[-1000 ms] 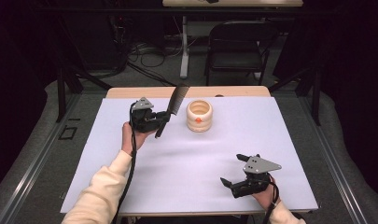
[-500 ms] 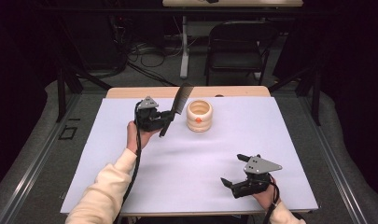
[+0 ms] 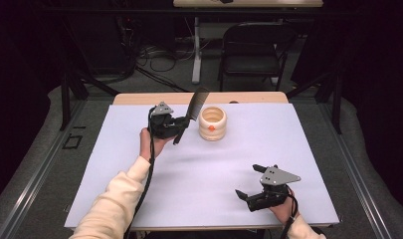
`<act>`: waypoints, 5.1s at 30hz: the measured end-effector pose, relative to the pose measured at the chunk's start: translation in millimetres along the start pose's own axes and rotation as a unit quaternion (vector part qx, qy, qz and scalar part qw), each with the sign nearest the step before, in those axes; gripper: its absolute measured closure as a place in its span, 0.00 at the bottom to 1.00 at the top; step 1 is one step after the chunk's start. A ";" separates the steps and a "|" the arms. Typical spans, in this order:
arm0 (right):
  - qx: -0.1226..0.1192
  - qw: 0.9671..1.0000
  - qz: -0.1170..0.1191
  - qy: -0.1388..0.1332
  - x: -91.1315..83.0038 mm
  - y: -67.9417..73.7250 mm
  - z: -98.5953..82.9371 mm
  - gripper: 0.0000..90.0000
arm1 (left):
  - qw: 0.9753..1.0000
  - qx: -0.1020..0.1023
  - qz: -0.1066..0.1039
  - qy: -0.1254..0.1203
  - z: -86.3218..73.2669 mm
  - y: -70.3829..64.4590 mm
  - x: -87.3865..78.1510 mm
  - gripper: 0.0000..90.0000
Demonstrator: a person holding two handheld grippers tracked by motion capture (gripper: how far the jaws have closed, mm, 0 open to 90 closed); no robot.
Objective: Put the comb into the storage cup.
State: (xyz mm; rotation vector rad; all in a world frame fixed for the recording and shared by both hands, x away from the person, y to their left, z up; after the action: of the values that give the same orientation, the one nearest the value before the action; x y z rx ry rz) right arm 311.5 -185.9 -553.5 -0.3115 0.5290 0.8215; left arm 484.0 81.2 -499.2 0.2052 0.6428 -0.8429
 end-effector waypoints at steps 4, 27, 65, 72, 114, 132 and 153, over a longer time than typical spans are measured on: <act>0.000 1.000 0.000 0.000 -0.1 0.2 0.1 0.00 | 1.000 0.002 0.003 -0.005 5.5 -1.2 1.5 0.80; 0.000 1.000 0.000 -0.001 -0.4 0.3 0.2 0.00 | 1.000 0.005 0.001 -0.015 25.1 -3.6 7.3 0.80; 0.000 1.000 0.000 -0.003 -0.9 -0.6 0.2 0.00 | 0.999 0.004 0.001 -0.036 55.1 -7.9 14.4 0.80; 0.001 1.000 0.001 -0.002 -1.0 -0.6 0.1 0.00 | 0.999 0.003 0.003 -0.041 59.7 -8.8 13.6 0.80; 0.002 1.000 0.001 -0.003 -1.5 -0.4 0.0 0.00 | 0.997 -0.009 0.016 -0.080 84.3 -10.3 26.2 0.80; 0.002 1.000 0.001 -0.003 -2.0 -0.5 0.0 0.00 | 0.995 -0.008 0.018 -0.093 92.6 -14.7 34.8 0.80; 0.003 1.000 0.001 -0.004 -2.6 -0.8 -0.1 0.00 | 0.994 -0.014 0.013 -0.111 98.2 -18.5 45.4 0.80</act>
State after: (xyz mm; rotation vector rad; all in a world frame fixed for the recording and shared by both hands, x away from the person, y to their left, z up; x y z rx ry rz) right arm 310.6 -188.0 -552.0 -0.3018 0.5245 0.8220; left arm 536.2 -0.1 -447.2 0.0929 0.4429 -0.8181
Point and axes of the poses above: each handheld gripper's, and its own axes: x roughly forward along the jaws, z roughly out of its top, y roughly to its left, the point moved 6 cm from there along x, roughly forward along the jaws, and after that the axes turned 8 degrees about y, right-handed, at the moved point
